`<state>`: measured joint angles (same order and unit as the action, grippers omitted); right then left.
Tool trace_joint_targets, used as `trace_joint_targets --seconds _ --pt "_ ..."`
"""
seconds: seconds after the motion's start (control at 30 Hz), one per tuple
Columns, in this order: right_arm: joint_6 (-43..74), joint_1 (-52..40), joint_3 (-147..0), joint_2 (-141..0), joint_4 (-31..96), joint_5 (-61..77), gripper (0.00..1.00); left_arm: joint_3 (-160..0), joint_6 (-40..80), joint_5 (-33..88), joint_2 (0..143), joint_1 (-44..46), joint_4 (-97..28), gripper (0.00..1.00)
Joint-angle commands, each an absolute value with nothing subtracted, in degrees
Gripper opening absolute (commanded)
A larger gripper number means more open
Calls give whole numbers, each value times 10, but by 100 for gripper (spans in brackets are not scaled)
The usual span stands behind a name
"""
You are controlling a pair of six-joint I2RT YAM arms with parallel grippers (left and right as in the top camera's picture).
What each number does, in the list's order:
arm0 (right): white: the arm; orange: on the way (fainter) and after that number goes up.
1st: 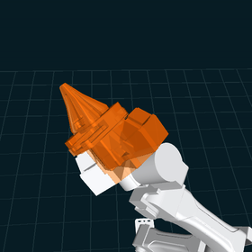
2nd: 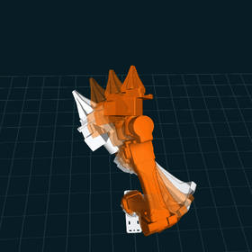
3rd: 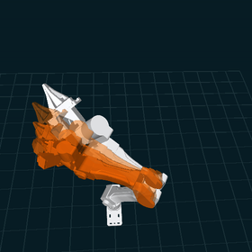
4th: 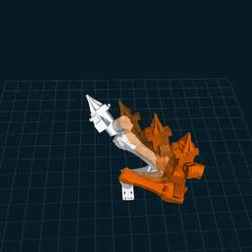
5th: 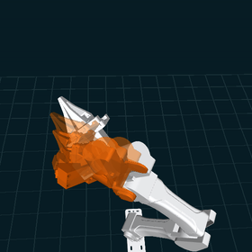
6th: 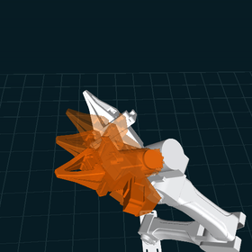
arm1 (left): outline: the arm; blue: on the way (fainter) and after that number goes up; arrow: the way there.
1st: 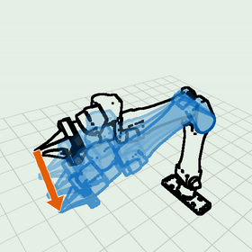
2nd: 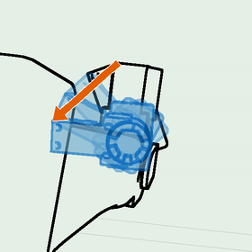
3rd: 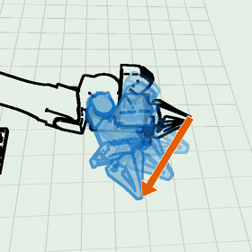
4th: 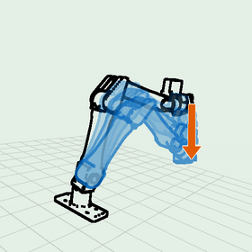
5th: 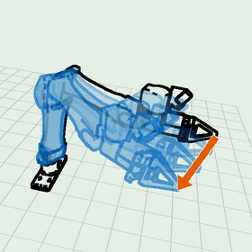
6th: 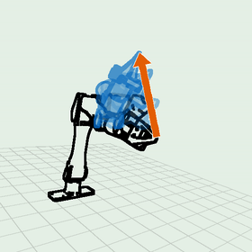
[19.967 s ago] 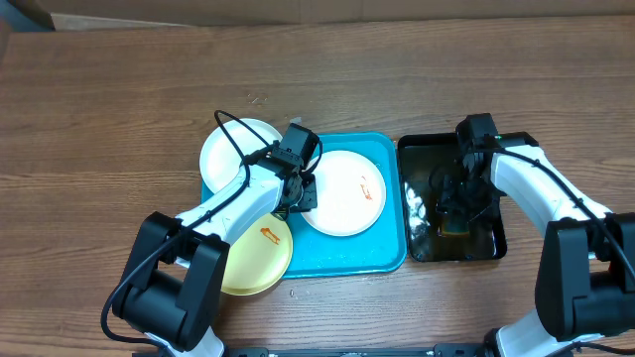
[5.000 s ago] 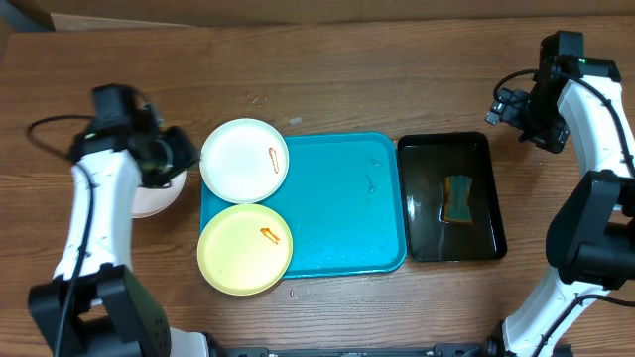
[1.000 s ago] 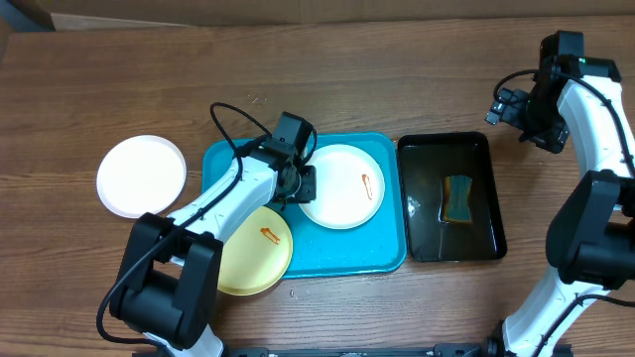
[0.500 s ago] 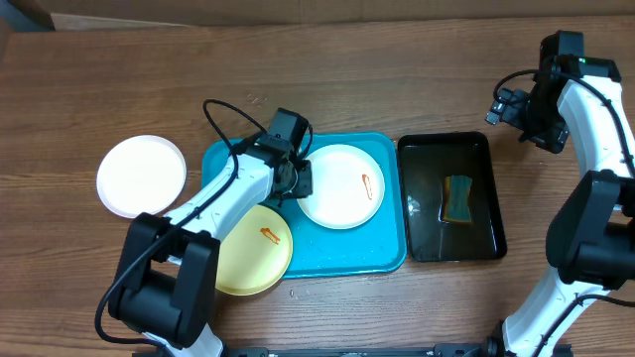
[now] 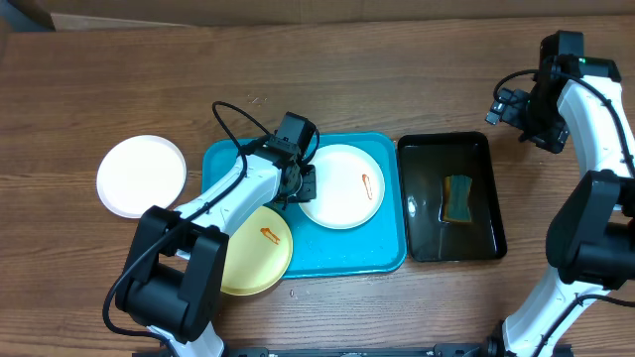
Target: Clean dirty plates on tray and stack at the side
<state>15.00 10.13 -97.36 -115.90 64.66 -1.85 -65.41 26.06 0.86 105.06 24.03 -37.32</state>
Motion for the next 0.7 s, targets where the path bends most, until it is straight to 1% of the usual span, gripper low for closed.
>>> trace_joint_targets --seconds 0.0,0.03,0.07,0.1,0.2,0.5,0.63,0.67 --pt "150 103 -983 -1146 645 -20 100 -655 270 -9 1057 244 -374 28" --pt "150 103 -983 -1146 645 -20 100 -654 271 -14 1057 244 -374 24" --pt "150 103 -983 -1146 645 -21 100 -653 270 -22 1057 244 -375 16" --pt "150 103 -983 -1146 645 -21 100 -653 270 -27 1057 244 -374 11" --pt "150 103 -983 -1146 645 -21 100 -653 271 -29 1057 244 -375 5" --pt "150 103 -983 -1146 645 -21 100 -653 263 -4 1057 244 -400 5" --pt "150 103 -983 -1146 645 -20 100 -653 264 -6 1057 243 -394 11" --pt "150 103 -983 -1146 645 -21 100 -653 264 -6 1057 244 -390 14"
